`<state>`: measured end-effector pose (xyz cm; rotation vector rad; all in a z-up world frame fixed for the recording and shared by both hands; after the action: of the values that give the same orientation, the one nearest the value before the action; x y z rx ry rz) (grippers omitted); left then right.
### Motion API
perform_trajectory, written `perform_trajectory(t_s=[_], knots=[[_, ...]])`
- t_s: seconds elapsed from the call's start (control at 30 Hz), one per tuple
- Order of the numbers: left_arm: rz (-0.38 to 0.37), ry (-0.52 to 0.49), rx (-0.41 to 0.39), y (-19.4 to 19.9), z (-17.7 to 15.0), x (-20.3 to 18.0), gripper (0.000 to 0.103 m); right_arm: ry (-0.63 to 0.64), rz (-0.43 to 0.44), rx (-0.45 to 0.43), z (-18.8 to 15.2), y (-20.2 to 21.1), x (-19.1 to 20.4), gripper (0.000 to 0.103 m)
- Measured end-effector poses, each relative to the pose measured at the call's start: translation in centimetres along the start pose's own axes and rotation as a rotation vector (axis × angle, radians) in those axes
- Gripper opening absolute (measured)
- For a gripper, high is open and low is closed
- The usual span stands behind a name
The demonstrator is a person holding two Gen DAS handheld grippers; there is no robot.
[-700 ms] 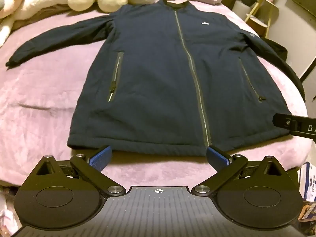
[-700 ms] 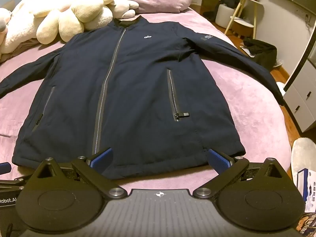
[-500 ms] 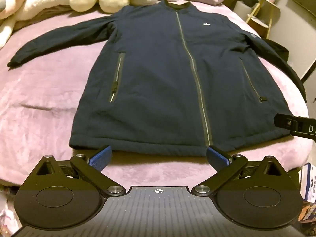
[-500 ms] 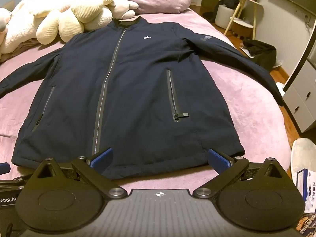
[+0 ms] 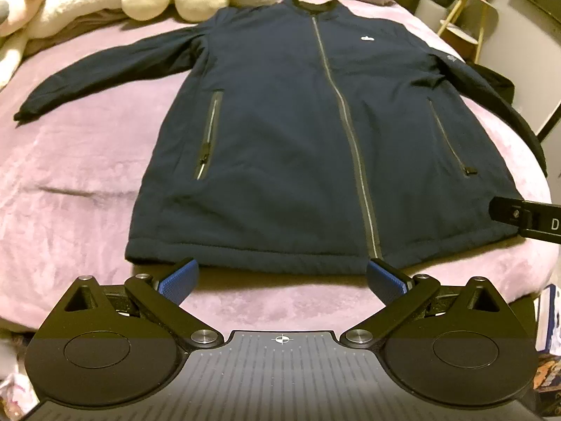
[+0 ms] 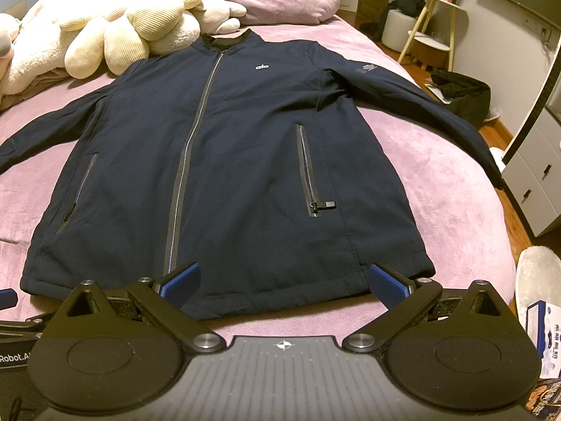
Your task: Fold large clothes
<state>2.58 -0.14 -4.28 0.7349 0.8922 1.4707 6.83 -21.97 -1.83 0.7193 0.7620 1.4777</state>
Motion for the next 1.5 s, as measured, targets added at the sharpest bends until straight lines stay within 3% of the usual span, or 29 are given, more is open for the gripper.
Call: perform_trajectory(t_s=[1.5], knots=[[0.008,0.003,0.008,-0.16,-0.39,-0.15,0.103,-0.018,0.007,-0.005,-0.20,0.38,-0.12,0.102]])
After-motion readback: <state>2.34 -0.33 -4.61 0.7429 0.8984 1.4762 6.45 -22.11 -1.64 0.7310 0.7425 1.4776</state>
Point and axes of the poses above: each gripper's, at about its wrist camera, not at the fingertips, and y roughly against the way its jaws point, x to its left, z to its top, the point moved 5 cm from there along -y, roughly the way its jaws point, and after that the axes turned 2 degrees about -y, right-handed, at the moved point
